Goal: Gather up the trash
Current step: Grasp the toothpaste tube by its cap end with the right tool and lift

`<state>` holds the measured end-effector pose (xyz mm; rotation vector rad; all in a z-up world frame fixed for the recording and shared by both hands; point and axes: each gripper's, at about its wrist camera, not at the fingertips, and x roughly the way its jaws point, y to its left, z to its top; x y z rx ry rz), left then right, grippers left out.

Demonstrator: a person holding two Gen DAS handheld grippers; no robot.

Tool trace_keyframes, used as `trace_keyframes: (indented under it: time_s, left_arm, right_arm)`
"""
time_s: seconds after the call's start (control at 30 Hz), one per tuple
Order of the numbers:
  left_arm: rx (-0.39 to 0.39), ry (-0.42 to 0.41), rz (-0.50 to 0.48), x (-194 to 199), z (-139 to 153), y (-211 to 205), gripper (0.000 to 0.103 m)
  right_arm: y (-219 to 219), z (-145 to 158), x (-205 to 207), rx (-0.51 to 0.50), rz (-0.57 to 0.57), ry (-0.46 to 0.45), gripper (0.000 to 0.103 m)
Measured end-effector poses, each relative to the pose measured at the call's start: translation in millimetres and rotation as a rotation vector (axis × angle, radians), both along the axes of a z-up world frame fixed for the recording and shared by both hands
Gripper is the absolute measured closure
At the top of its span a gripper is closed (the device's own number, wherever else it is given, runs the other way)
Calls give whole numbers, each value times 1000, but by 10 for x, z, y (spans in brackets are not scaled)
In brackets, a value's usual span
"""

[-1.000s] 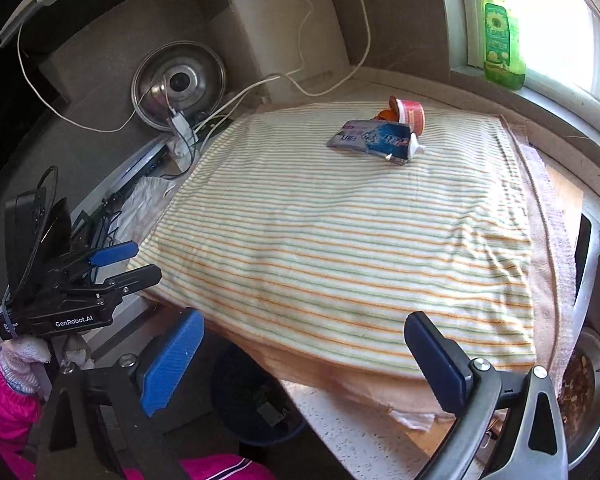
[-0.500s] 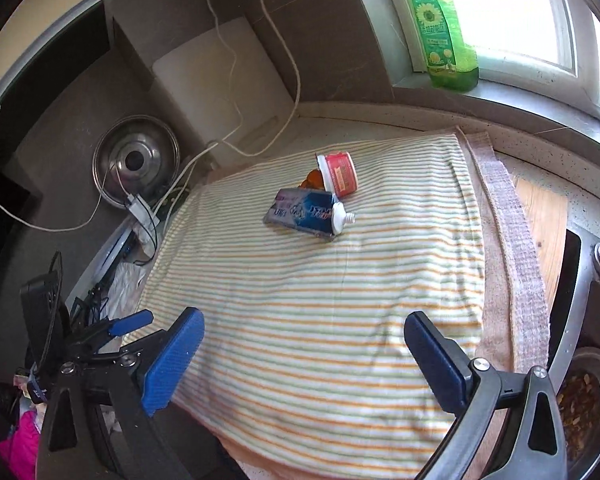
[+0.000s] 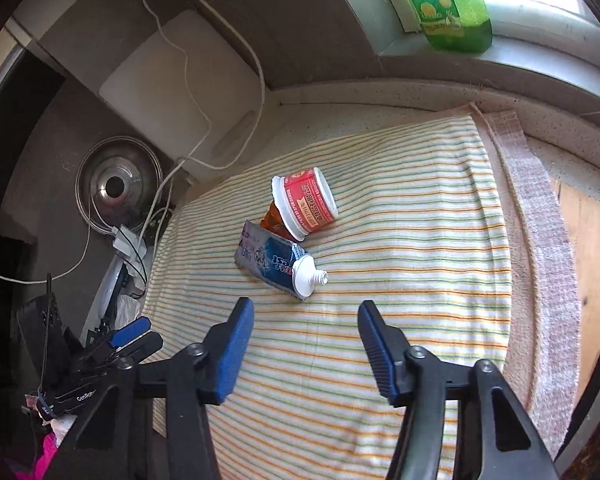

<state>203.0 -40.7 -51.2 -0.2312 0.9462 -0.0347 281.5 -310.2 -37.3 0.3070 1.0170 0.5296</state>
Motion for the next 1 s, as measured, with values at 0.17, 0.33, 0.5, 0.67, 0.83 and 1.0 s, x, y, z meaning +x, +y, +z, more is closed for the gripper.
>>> trace_keyframes:
  time_s: [0.17,0.33,0.5,0.67,0.83,1.0]
  left_arm:
    - [6,1,38,58,25,134,28]
    - [19,8,63,67,12,224,28]
    - [19,9,83,91,-7,282,28]
    - [3,9,109,144,-29,369,28]
    - [15,5,112,150,-27,412,28]
    - [5,9,140,109,-18,529,28]
  right_arm:
    - [69,-236,378,44,-33,52,69]
    - [115,-440,663,115,-53,126,69]
    - [350,-481,627,130,55,156,70]
    - [636,-429,417,104,176,138,70]
    - [777,-339,289,85,260,97,70]
    - [848,-305,214,56,251,66,69]
